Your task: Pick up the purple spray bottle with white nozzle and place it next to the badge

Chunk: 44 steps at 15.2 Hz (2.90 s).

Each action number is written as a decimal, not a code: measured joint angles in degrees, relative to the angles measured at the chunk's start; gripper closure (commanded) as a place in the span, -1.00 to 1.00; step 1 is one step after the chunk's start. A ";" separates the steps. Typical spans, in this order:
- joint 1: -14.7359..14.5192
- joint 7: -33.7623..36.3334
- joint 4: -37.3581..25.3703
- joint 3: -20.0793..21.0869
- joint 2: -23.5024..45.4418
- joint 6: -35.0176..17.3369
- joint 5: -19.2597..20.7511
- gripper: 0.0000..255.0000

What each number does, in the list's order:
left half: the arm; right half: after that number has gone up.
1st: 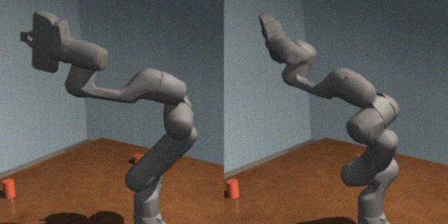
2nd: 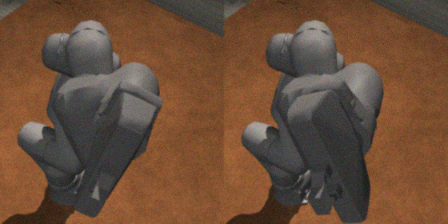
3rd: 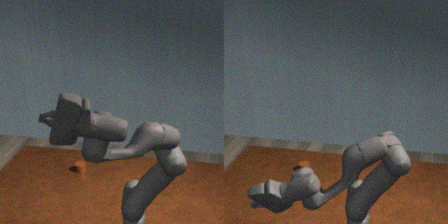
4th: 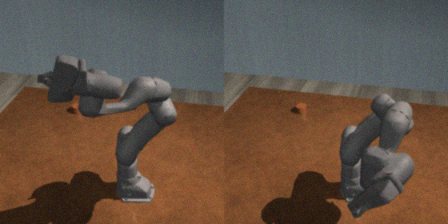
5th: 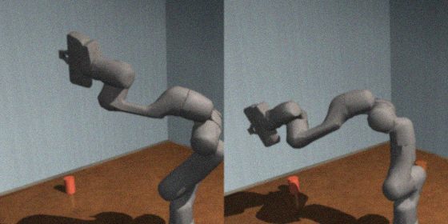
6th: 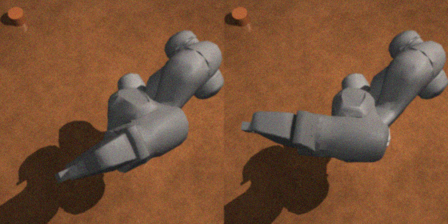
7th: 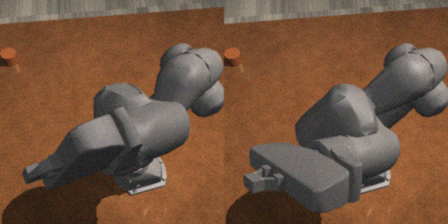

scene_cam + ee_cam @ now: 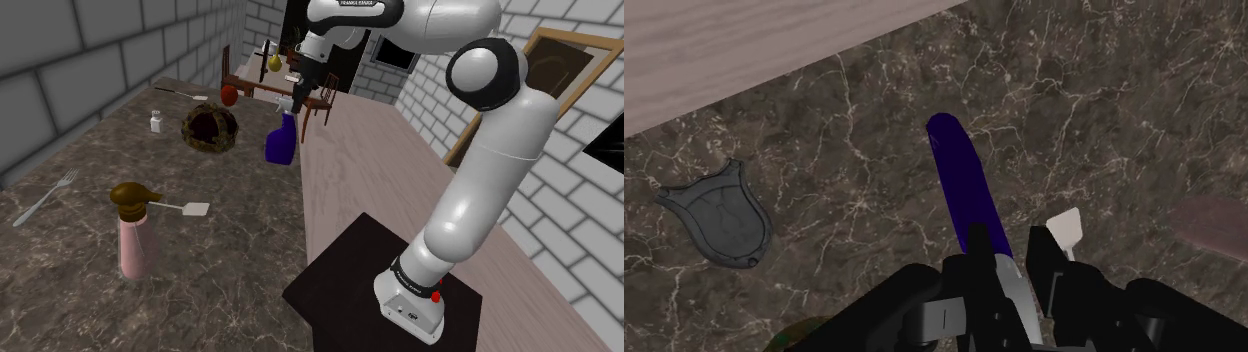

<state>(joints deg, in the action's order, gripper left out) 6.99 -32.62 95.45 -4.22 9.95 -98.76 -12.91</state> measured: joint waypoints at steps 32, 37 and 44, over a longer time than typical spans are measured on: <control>7.29 -13.06 -6.46 -3.31 17.93 -8.90 -2.04 1.00; 7.30 -13.07 -6.46 -3.31 17.93 -8.91 -2.05 -1.00; 8.05 -12.51 -12.08 -3.67 17.31 -2.76 -1.55 -1.00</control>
<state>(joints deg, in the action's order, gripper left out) 15.04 -45.13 83.37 -7.90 27.26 -101.52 -14.47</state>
